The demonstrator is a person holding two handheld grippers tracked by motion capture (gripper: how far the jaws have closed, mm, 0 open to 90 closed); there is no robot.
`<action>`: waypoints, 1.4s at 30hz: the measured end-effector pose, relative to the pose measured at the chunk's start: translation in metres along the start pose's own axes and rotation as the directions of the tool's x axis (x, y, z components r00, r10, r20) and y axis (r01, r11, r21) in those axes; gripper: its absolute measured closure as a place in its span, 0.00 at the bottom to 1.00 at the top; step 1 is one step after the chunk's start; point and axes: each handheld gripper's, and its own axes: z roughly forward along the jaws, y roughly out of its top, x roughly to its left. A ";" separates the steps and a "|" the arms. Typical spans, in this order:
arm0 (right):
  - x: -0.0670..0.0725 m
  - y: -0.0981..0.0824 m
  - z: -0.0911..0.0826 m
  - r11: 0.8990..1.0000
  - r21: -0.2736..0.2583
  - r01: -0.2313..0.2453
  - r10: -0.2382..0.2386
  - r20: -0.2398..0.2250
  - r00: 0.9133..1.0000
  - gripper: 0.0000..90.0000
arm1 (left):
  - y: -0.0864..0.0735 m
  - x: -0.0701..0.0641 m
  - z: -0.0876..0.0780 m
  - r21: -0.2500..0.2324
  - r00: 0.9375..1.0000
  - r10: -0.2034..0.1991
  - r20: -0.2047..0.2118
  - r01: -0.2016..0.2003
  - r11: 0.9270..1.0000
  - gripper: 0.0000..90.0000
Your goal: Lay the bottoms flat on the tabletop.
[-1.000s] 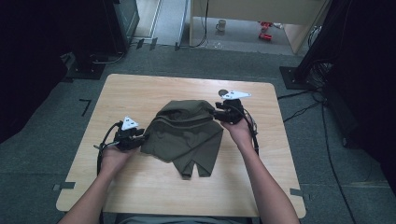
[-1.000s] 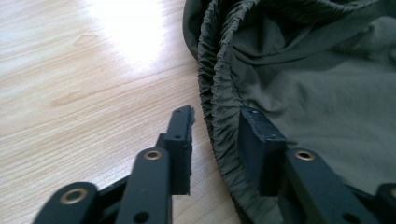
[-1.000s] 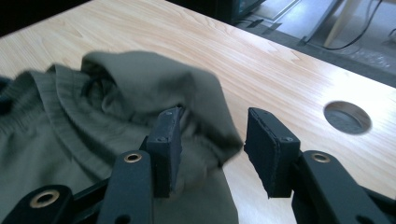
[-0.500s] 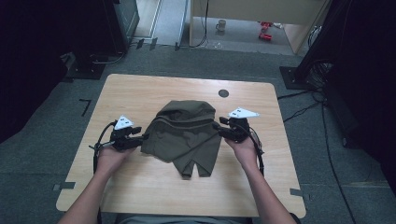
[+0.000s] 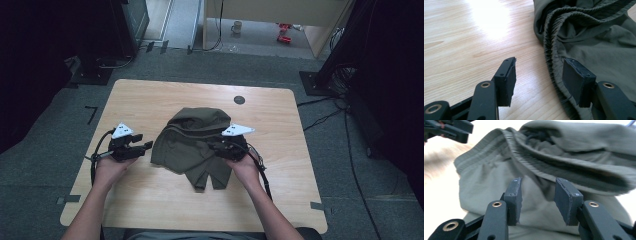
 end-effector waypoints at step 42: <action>0.103 -0.011 0.101 0.984 0.107 0.139 -0.118 -0.182 0.976 0.47 | -0.008 0.008 0.007 0.016 1.000 0.012 0.001 -0.012 1.000 0.51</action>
